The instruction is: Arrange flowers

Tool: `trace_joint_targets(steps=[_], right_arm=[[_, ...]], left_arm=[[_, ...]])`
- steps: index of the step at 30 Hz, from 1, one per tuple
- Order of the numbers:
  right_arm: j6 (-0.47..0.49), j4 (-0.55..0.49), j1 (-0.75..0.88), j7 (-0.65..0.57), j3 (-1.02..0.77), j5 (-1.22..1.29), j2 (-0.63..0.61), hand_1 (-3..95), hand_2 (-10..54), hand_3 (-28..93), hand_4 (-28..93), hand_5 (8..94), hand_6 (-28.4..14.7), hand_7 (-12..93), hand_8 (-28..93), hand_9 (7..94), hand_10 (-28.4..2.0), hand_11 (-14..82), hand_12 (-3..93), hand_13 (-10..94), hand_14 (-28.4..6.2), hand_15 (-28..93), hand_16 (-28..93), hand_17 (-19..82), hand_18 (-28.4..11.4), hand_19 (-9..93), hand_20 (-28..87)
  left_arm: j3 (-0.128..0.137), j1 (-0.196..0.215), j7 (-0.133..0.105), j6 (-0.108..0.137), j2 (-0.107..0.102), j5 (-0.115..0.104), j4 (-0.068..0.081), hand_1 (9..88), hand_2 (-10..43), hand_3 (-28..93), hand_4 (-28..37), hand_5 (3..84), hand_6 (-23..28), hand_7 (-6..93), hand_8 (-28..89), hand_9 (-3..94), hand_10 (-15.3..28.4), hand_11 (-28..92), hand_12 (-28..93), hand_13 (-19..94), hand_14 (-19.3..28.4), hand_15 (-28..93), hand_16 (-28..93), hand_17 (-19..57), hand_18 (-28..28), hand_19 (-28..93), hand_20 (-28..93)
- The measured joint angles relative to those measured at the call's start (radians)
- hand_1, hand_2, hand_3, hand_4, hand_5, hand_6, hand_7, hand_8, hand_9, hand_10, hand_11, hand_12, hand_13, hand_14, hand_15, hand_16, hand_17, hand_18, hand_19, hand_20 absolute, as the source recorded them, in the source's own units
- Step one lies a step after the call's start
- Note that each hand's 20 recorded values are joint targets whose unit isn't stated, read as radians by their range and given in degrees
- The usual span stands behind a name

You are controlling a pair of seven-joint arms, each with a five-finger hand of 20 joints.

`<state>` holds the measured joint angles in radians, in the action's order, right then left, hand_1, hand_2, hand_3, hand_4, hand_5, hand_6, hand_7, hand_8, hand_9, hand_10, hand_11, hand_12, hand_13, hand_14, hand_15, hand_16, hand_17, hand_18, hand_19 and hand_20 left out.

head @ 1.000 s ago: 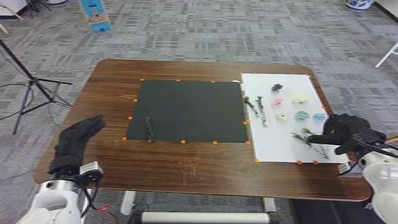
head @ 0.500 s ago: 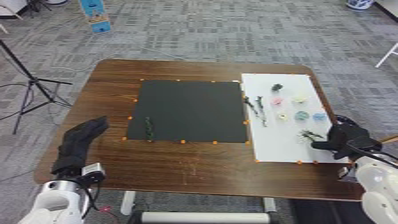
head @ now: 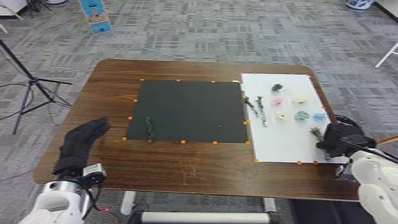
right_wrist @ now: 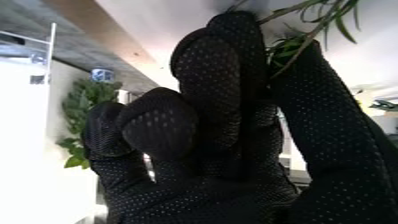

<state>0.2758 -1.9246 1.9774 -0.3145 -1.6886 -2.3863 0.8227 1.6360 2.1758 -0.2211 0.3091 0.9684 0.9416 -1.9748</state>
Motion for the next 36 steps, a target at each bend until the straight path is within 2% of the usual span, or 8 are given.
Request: trace_joint_targets(steps=[4, 11, 16, 20, 22, 29, 32, 36], right_arm=[[-0.016, -0.006, 0.000, -0.001, -0.002, 0.097, -0.001, 45.0, 1.7, 64, -16, 80.7, 1.7, 36, 18, 89.8, -11.0, 42.5, 30.1, 80, -12.5, 69, 41, 41, -26.8, 92, 60], [-0.165, -0.068, 0.019, -0.017, -0.025, 0.208, 0.000, 42.5, 2.7, 67, -13, 83.6, 1.1, 36, 11, 91.9, -11.4, 42.7, 30.2, 81, -13.3, 70, 41, 42, -27.4, 93, 61], [-0.134, -0.148, -0.002, -0.031, -0.069, 0.245, 0.004, 42.4, 2.4, 68, -12, 85.0, 1.0, 35, 9, 93.0, -11.5, 41.8, 30.3, 81, -13.1, 70, 41, 43, -27.6, 93, 61], [-0.106, -0.198, -0.065, -0.046, -0.042, 0.331, 0.010, 42.6, 2.3, 68, -12, 86.4, 0.6, 33, 9, 93.1, -11.5, 41.6, 30.6, 82, -12.9, 70, 41, 44, -27.6, 93, 62], [-0.098, -0.218, -0.108, -0.052, 0.006, 0.349, 0.009, 42.8, 2.5, 68, -11, 87.3, 0.5, 32, 6, 93.5, -11.8, 41.4, 30.2, 83, -12.7, 70, 41, 45, -27.6, 93, 62], [-0.006, -0.264, -0.302, -0.090, 0.233, 0.506, 0.010, 43.3, 3.3, 67, -11, 88.6, 0.0, 31, -1, 93.7, -12.3, 41.1, 28.3, 84, -12.3, 69, 40, 46, -27.4, 93, 62], [0.036, -0.259, -0.397, -0.102, 0.338, 0.561, 0.018, 43.6, 3.5, 66, -11, 88.8, -0.1, 31, -1, 93.7, -12.4, 40.9, 27.7, 84, -12.0, 68, 40, 46, -27.4, 93, 62], [0.051, -0.235, -0.514, -0.114, 0.469, 0.545, 0.047, 43.9, 3.7, 65, -11, 89.2, -0.1, 30, -1, 93.7, -12.3, 41.0, 27.2, 85, -11.7, 67, 40, 47, -27.2, 93, 62]], left_arm=[[0.001, 0.003, 0.003, 0.000, 0.000, -0.001, -0.003, 21.7, 11.8, 74, -28.3, 49.7, 1.1, 16.1, -8, 50.1, 12.1, 17, 13, 37, 14.5, 11, 1, 1.5, 11.4, 5, 15], [0.005, 0.005, 0.012, -0.004, 0.000, -0.001, -0.005, 21.7, 12.0, 73, -28.3, 49.7, 1.3, 15.9, -8, 50.1, 12.1, 17, 13, 37, 14.4, 11, 1, 1.8, 11.0, 5, 15], [0.019, 0.011, 0.015, -0.003, -0.005, -0.004, -0.007, 21.6, 11.9, 73, -28.3, 50.2, 1.3, 15.7, -8, 50.4, 12.3, 17, 12, 34, 13.0, 10, 0, 3.3, 8.6, 3, 14], [0.035, 0.014, 0.010, 0.015, -0.027, -0.020, -0.003, 21.8, 12.6, 73, -28.3, 51.1, 1.6, 15.5, -8, 51.0, 12.5, 16, 12, 34, 12.0, 10, -1, 4.9, 6.7, 2, 14], [0.045, 0.013, 0.006, 0.028, -0.042, -0.027, 0.001, 20.7, 14.5, 73, -28.3, 51.5, 1.8, 15.1, -8, 51.5, 12.8, 16, 11, 34, 11.5, 9, -2, 5.6, 5.9, 2, 14], [0.068, -0.010, -0.005, 0.083, -0.101, -0.047, 0.028, 19.8, 17.3, 72, -28.3, 52.2, 2.6, 14.3, -8, 52.2, 13.5, 16, 10, 34, 10.5, 10, -3, 6.7, 4.5, 2, 15], [0.076, -0.023, -0.006, 0.088, -0.115, -0.049, 0.033, 19.7, 17.2, 72, -28.3, 52.1, 2.6, 14.3, -8, 52.2, 13.5, 16, 10, 34, 10.5, 10, -3, 6.6, 4.6, 2, 15], [0.078, -0.037, -0.007, 0.088, -0.122, -0.048, 0.033, 19.5, 17.2, 72, -28.3, 52.0, 2.4, 14.4, -8, 52.1, 13.4, 16, 10, 34, 10.9, 10, -3, 6.2, 5.4, 2, 15]])
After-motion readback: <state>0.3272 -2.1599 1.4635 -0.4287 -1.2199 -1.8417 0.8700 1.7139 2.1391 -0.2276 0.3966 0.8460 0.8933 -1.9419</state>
